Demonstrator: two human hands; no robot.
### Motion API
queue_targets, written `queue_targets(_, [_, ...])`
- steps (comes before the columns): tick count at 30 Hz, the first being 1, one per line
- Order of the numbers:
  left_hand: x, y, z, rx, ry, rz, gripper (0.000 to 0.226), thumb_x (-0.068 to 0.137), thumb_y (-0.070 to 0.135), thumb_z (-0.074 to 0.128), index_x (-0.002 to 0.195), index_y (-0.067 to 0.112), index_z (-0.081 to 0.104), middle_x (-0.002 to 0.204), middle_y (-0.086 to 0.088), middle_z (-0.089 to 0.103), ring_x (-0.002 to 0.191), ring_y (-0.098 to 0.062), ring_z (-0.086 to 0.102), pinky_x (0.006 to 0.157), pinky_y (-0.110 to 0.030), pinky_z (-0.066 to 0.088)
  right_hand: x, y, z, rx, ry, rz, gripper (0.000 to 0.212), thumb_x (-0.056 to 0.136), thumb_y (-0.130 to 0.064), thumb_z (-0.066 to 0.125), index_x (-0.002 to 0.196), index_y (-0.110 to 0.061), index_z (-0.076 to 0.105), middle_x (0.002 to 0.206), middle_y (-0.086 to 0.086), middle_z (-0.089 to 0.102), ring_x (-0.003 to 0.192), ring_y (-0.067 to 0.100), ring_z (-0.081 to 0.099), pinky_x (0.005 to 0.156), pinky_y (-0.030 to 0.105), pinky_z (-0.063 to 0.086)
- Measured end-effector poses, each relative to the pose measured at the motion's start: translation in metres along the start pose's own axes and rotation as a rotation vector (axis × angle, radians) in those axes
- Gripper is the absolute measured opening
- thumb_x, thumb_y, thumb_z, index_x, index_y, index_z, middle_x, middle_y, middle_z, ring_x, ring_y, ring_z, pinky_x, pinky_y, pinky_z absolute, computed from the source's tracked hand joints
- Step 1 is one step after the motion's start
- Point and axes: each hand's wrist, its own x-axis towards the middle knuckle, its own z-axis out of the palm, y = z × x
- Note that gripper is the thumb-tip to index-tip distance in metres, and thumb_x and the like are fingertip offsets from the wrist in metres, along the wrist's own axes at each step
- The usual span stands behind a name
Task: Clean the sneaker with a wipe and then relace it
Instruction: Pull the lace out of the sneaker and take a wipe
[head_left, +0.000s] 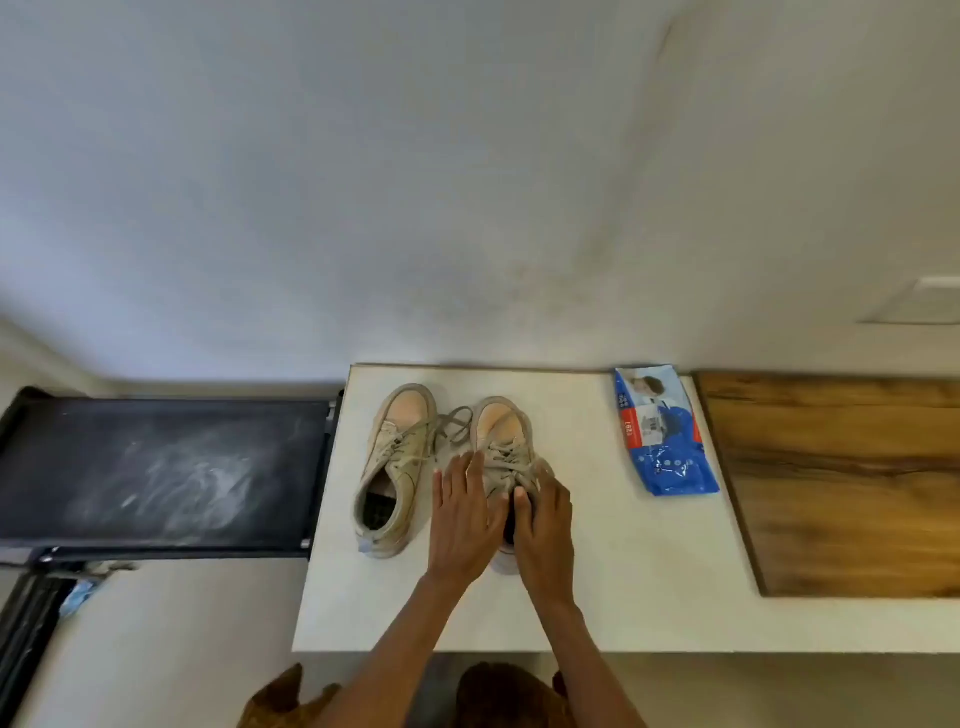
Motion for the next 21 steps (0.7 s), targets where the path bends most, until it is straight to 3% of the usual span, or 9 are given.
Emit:
queue_targets(3, [0.01,-0.007,0.016,-0.234,0.132,-0.031,0.066,0.089,0.052,0.026,0.144,0.016,0.028,0.14,0.004,0.038,0.132,-0.01,0.032,0.113,-0.031,0.024,0.012,0.006,0.017,0.195,0.183,0.071,0.042,0.097,-0.036,0.042,0.135,-0.018,0.042,0.128,0.004,0.05,0.116,0.016,0.051,0.089,0.024,0.044])
queue_targets(5, [0.008,-0.016,0.029,-0.383,0.172,-0.042,0.065,0.087,0.056,0.03,0.144,0.023,0.025,0.13,0.018,0.036,0.118,0.007,0.034,0.1,-0.015,0.03,0.015,0.013,0.023,0.28,0.233,0.11,0.035,0.098,-0.028,0.043,0.133,-0.021,0.044,0.125,-0.004,0.046,0.112,0.008,0.047,0.085,0.015,0.038])
queue_targets(7, [0.001,-0.02,0.04,-0.496,0.19,-0.06,0.058,0.089,0.056,0.034,0.141,0.036,0.021,0.124,0.026,0.035,0.106,0.014,0.042,0.084,-0.009,0.038,0.013,0.018,0.025,0.346,0.26,0.107,0.032,0.097,-0.024,0.045,0.13,-0.022,0.045,0.121,-0.009,0.042,0.107,0.003,0.045,0.076,0.007,0.036])
queue_targets(9, [-0.001,-0.017,0.049,-0.604,0.199,-0.099,0.051,0.093,0.048,0.041,0.138,0.041,0.017,0.126,0.024,0.036,0.102,0.01,0.048,0.077,-0.013,0.045,0.013,0.023,0.025,0.366,0.254,0.105,0.031,0.096,-0.018,0.048,0.127,-0.019,0.046,0.119,-0.006,0.041,0.104,0.006,0.046,0.078,0.008,0.038])
queue_targets(13, [-0.017,-0.01,0.054,-0.714,0.242,-0.207,0.052,0.096,0.034,0.046,0.141,0.025,0.022,0.129,0.011,0.039,0.098,0.0,0.054,0.071,-0.012,0.042,0.004,0.024,0.018,0.29,0.155,0.102,0.037,0.091,-0.004,0.051,0.127,-0.011,0.046,0.122,0.006,0.045,0.108,0.017,0.049,0.091,0.026,0.045])
queue_targets(16, [-0.033,-0.003,0.047,-0.745,0.239,-0.269,0.046,0.096,0.032,0.046,0.138,0.022,0.029,0.127,0.002,0.048,0.101,-0.01,0.055,0.071,-0.016,0.041,-0.008,0.019,0.008,0.239,0.056,0.117,0.037,0.091,-0.005,0.05,0.128,-0.01,0.044,0.124,0.013,0.047,0.111,0.026,0.051,0.094,0.036,0.047])
queue_targets(21, [-0.068,-0.001,0.033,-0.667,0.184,-0.345,0.027,0.098,0.031,0.04,0.121,0.019,0.045,0.121,-0.003,0.048,0.097,-0.012,0.049,0.08,-0.028,0.039,-0.047,0.023,-0.004,0.143,-0.047,0.097,0.03,0.088,-0.007,0.05,0.118,-0.011,0.051,0.116,0.009,0.053,0.1,0.021,0.056,0.088,0.032,0.051])
